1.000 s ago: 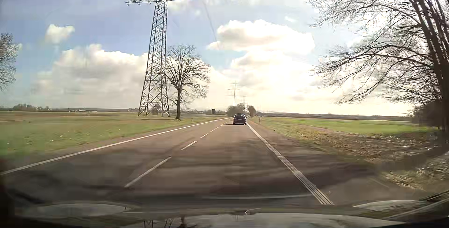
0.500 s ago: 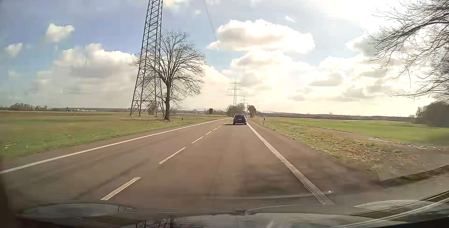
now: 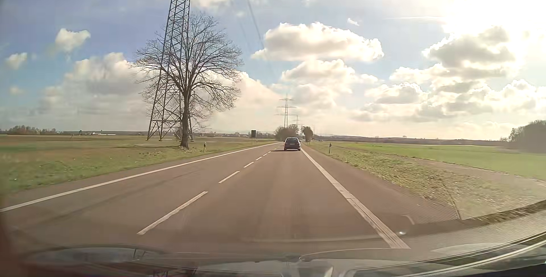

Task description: Follow the waypoints while adhering to traffic rules and regulations

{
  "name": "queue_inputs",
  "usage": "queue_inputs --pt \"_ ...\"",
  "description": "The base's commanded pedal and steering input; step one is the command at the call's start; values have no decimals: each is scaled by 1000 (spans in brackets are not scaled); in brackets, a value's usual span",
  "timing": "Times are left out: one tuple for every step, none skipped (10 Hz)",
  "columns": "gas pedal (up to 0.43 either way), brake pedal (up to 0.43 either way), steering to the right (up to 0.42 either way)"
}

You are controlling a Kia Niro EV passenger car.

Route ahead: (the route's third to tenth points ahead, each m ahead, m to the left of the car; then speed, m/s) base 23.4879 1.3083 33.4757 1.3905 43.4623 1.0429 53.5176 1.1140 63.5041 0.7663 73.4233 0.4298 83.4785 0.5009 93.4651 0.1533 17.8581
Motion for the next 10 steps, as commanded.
queue_inputs --pt "138 0 -1" --pt "138 0 -1" --pt "138 0 0" --pt "138 0 -1" --pt "138 0 -1" --pt "138 0 -1" --pt "138 0 0" --pt "138 0 -1" --pt "138 0 0" --pt "138 0 2"
